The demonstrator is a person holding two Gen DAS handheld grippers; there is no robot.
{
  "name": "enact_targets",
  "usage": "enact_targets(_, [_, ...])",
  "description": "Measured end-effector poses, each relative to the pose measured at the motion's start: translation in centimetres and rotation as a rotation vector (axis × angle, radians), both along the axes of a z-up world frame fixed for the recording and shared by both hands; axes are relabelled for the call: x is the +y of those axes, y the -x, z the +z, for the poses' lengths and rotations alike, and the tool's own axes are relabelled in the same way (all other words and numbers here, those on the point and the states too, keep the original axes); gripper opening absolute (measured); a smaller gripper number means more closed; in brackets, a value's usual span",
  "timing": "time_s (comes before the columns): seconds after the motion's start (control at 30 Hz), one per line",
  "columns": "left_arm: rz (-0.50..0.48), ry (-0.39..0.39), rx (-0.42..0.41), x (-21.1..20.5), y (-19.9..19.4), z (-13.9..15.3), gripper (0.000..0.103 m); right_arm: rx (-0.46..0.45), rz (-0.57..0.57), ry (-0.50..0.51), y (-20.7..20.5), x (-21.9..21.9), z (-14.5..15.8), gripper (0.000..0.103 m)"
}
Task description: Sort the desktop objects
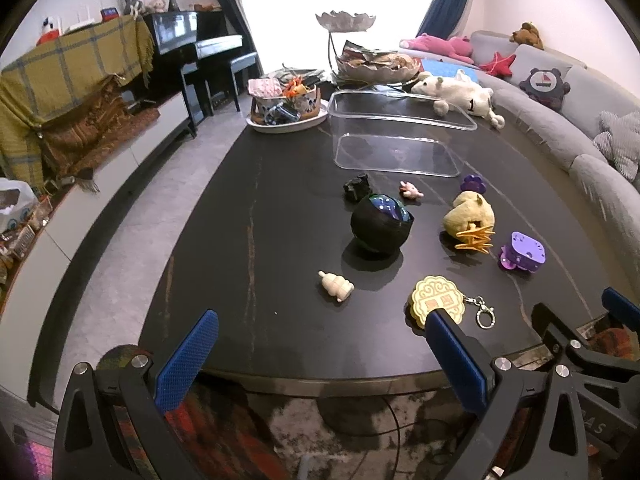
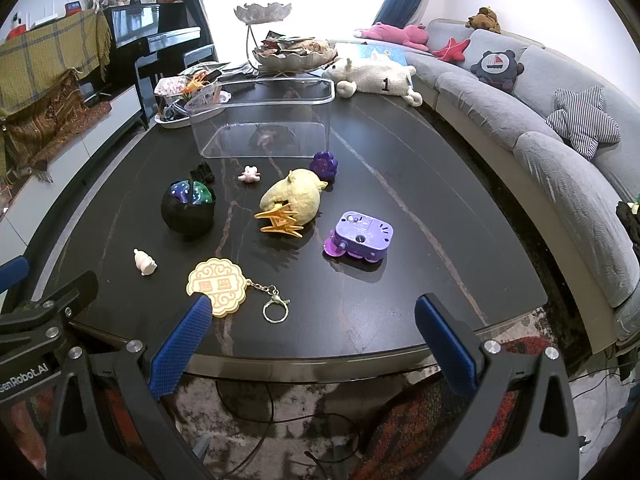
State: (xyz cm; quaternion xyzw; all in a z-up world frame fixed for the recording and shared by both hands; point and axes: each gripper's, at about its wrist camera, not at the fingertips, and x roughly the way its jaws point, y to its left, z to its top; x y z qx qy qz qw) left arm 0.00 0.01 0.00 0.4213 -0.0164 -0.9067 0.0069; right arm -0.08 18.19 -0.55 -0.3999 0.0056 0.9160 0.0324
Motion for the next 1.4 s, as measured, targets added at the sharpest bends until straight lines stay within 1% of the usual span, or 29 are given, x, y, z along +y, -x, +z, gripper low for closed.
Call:
enact_targets(0.17, [-0.005,0.001,0.006,0.0,0.0,0.0,0.102,0.007,-0.008,-0.007,0.2,0.2,-0.1,0.101])
enact_targets(0.27, [-0.008,0.002,0.01,0.1,0.0,0.0,0.102,0.012,-0.011,-0.015,-0.3,0.0,0.4,0.1])
enact_targets(0.57, [-0.019,0.005,0.024,0.2,-0.1,0.0,0.102,0.011,-0.013,-0.029,-0.1,-0.2,0.8,0.099])
enact_targets(0.83, [-0.047,0.005,0.048,0.6,-0.5,0.2,0.102,0.008,-0.019,-0.038,0.4,-0.5,0.8,0.096])
enact_targets(1.03, [-0.034,0.023,0.07,0.6,-0.6,0.1,0.102,0.008,-0.016,-0.048,0.8,-0.9,0.7,0.094])
enact_targets(1.4, [-0.038,0.02,0.064,0.5,-0.8,0.1,0.102,0.021,-0.013,-0.02,0.5,-0.7,0.7,0.093])
